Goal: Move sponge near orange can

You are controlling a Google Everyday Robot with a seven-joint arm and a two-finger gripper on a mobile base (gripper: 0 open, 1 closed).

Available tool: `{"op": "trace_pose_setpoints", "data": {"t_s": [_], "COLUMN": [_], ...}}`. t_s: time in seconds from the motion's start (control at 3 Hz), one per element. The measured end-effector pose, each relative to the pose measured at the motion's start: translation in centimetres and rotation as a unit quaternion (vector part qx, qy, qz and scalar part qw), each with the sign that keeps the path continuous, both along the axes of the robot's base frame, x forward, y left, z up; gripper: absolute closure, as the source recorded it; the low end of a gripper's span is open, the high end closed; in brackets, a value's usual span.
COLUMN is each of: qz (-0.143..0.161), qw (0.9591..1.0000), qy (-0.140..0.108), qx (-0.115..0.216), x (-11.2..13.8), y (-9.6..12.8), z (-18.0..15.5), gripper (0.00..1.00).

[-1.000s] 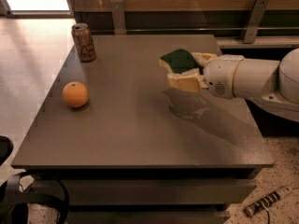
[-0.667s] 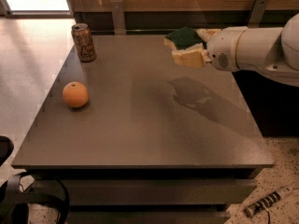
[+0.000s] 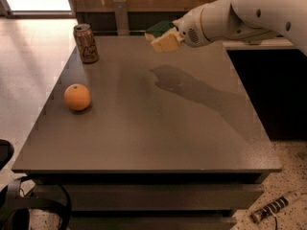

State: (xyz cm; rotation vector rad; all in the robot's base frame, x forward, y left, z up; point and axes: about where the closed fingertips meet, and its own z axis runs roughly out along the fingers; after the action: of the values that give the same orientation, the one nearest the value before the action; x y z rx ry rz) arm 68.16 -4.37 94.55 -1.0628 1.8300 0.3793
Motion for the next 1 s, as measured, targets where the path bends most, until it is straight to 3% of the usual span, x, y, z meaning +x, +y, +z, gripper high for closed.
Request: {"op": "trace_pose_setpoints", "data": {"t_s": [0.33, 0.67, 1.0], "qz": [0.056, 0.092, 0.106], "qw": [0.9976, 0.9941, 0.9922], "qy": [0.039, 0.049, 0.046], "qx": [0.01, 0.031, 0.047], "x": [3.0, 4.1, 4.8], "y": [7.6, 12.4, 14.4], "z": [-3.0, -4.8, -6.3], "gripper": [1.0, 1.0, 1.0]}}
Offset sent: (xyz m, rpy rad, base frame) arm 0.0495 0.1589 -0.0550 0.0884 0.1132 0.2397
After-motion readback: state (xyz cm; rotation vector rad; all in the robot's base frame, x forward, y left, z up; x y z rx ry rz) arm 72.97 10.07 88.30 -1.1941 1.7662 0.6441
